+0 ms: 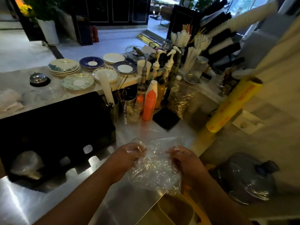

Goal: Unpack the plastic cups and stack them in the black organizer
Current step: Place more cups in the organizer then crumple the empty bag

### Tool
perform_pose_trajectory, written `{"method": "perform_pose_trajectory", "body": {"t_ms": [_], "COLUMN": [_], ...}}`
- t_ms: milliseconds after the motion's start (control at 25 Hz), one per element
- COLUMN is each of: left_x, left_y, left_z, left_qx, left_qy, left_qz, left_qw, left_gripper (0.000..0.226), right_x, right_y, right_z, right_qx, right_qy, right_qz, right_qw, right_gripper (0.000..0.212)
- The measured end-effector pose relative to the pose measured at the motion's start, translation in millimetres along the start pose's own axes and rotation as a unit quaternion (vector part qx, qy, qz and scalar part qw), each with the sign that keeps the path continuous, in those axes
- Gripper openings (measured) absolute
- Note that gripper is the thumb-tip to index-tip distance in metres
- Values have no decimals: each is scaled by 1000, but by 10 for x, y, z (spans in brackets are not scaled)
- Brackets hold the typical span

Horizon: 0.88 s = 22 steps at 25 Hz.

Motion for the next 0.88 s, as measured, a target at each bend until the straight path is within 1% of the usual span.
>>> {"method": "perform_pose_trajectory", "body": {"t_ms": [40,80,120,160,200,240,280,320,360,400,440,480,520,560,600,640,680,720,760,800,840,880], "left_x": [-8,-34,-69,-82,-48,49,201,382,572,750,915,1072,1186,1273,1342,1372,1393,1403,1420,1450,1485,1528], "left_y": [-17,-36,-52,-61,-65,-56,-48,-39,-57,-106,-167,-226,-272,-311,-334,-358,-387,-409,-428,-437,-431,-419], "left_z": [-22,-78,-159,-252,-352,-449,-521,-564,-566,-529,-465,-401,-359,-352,-370,-371,-368,-353,-330,-308,-290,-274], "left_qx": [24,53,88,122,157,198,240,269,284,282,262,234,215,208,210,203,181,151,123,99,77,53], "left_qy": [-13,-28,-58,-105,-166,-236,-311,-394,-479,-563,-637,-686,-705,-695,-666,-618,-555,-484,-410,-339,-273,-208], "left_qz": [-20,-58,-106,-146,-164,-160,-137,-101,-57,-12,27,55,65,55,27,-9,-45,-74,-92,-103,-111,-112], "left_qw": [999,997,989,976,960,938,909,873,829,776,725,686,672,686,716,760,811,859,899,930,952,970], "left_gripper": [17,24,35,45,49,46,41,43,55,68,77,79,73,57,37,17,10,15,15,13,10,10], "right_x": [-79,-189,-295,-391,-455,-485,-510,-521,-514,-492,-456,-438,-434,-469,-543,-637,-760,-879,-987,-1075,-1139,-1190], "right_y": [43,71,84,92,107,116,125,131,142,148,151,162,178,183,178,172,157,140,118,87,42,-3], "right_z": [51,109,170,227,275,300,309,328,356,395,428,466,505,542,559,551,509,450,370,278,163,53], "right_qx": [-9,-26,-50,-74,-89,-100,-110,-123,-140,-177,-228,-275,-310,-339,-364,-376,-370,-339,-288,-212,-126,-42], "right_qy": [35,88,159,242,332,425,507,569,608,632,639,636,627,607,581,555,528,496,451,398,332,256], "right_qz": [-30,-64,-88,-95,-77,-40,-7,13,24,33,46,64,79,82,67,33,-17,-68,-105,-116,-103,-72], "right_qw": [999,994,982,963,936,899,855,813,781,754,733,718,710,714,725,741,764,796,838,885,929,963], "right_gripper": [29,28,27,26,25,30,39,48,54,58,59,58,55,50,45,42,45,57,74,89,100,106]}}
Point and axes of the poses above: each hand's wrist, its own y-axis away from the middle knuckle, its own x-axis out of the palm, z = x × y, the point moved 4 cm from there along -y, towards the middle knuckle, and after that the axes turned 6 degrees about y, right-handed, at the moved point
